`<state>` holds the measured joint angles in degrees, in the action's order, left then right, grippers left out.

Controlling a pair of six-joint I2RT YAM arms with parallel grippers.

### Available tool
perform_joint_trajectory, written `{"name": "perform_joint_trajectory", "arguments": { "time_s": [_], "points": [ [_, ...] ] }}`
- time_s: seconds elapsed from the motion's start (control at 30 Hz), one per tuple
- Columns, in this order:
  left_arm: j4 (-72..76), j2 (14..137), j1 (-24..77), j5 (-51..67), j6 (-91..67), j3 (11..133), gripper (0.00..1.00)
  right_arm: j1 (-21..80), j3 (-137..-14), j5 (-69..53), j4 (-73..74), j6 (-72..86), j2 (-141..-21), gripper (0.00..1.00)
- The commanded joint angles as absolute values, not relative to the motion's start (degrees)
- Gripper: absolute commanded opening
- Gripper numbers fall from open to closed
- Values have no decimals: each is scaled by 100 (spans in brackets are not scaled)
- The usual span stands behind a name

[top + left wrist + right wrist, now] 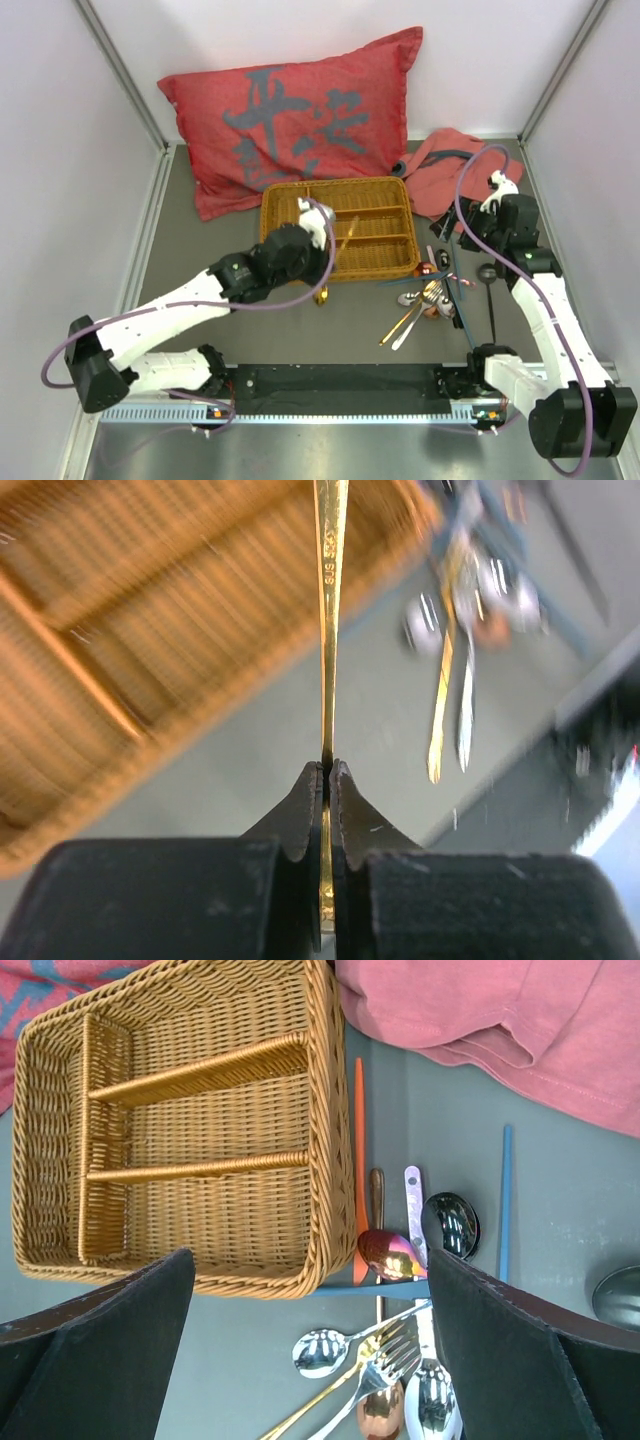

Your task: Sort the eating utensils into containers

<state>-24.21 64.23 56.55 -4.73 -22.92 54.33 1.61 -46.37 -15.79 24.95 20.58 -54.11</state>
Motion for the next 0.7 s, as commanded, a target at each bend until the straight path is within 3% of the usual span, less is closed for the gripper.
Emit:
{"name": "perform_joint_trajectory", "arguments": {
  "time_s": [0.0, 0.4, 0.67],
  "points": [
    [-1434, 6793, 4610, -503, -2654, 5844, 0, 211, -4992, -1600, 2364, 1942, -5537, 99],
    [-1960, 8235, 2287, -124, -2505, 6741, 0, 211, -5071, -1495, 2390, 1784, -5880, 99],
    [-1960, 9095, 1978, -26, -2575, 6706, 0, 211, -5124, -905, 2750, 1688, -6258, 99]
  ]
}}
